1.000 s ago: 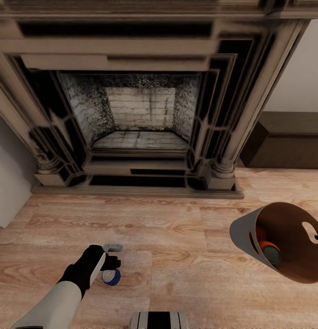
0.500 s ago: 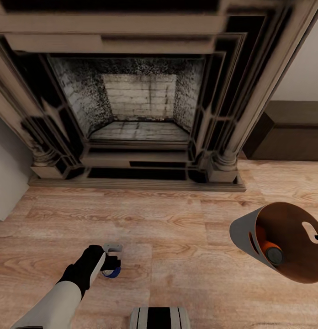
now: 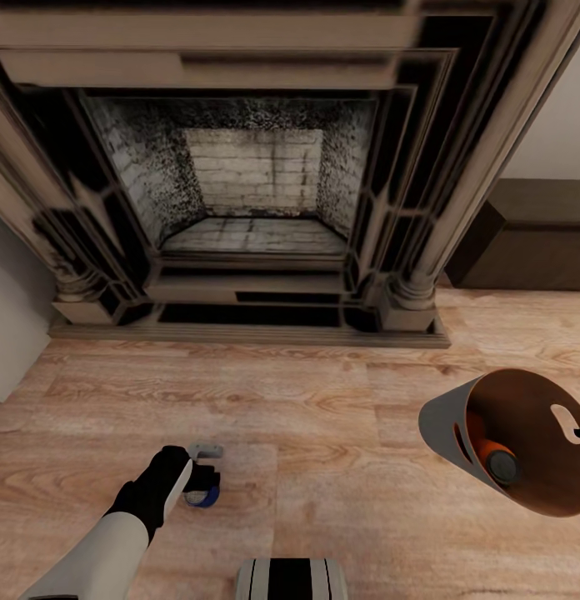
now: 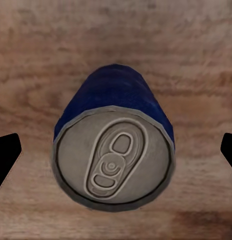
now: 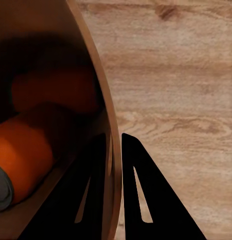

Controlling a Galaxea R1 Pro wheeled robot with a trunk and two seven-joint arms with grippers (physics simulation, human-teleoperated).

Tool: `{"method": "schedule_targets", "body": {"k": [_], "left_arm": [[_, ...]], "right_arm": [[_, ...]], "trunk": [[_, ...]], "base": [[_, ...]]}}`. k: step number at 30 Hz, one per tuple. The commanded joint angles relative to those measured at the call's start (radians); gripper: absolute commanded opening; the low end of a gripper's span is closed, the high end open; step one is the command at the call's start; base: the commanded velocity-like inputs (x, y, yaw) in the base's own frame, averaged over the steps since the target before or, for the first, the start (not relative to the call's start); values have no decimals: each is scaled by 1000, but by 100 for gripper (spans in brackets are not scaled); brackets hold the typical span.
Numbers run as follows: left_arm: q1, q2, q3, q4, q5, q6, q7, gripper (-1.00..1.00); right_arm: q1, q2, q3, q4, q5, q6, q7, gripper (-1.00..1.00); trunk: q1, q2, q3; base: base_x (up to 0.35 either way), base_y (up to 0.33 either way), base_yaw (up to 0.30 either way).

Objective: Put the three can of soda from the living room inside the tash can in the kitchen.

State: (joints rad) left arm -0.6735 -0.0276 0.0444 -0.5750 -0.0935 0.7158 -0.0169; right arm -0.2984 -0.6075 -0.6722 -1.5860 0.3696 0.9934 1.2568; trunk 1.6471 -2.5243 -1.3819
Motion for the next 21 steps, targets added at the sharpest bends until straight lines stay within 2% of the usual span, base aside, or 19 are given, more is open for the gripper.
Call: {"method": "schedule_targets", "body": {"k": [1,6,18,21], "left_arm": [[0,0,0,-1,0,0,0,100],[0,0,0,-2,0,0,1,100],[0,0,0,4,0,-1,0,100],[0,0,0,0,0,-4,0,100]], "right_arm": [[0,0,0,0,-11,10,6,-100],[-1,0,0,0,-11,10,6,-100],[0,0,38,0,-11,10,6,-100],[0,0,40,0,-11,10,6,-100]], "trunk": [[0,0,0],[0,0,0],[5,-3,-46],[5,-3,-46]], "base": [[64,8,0],[22,3,0],[1,0,0],[0,0,0]]}}
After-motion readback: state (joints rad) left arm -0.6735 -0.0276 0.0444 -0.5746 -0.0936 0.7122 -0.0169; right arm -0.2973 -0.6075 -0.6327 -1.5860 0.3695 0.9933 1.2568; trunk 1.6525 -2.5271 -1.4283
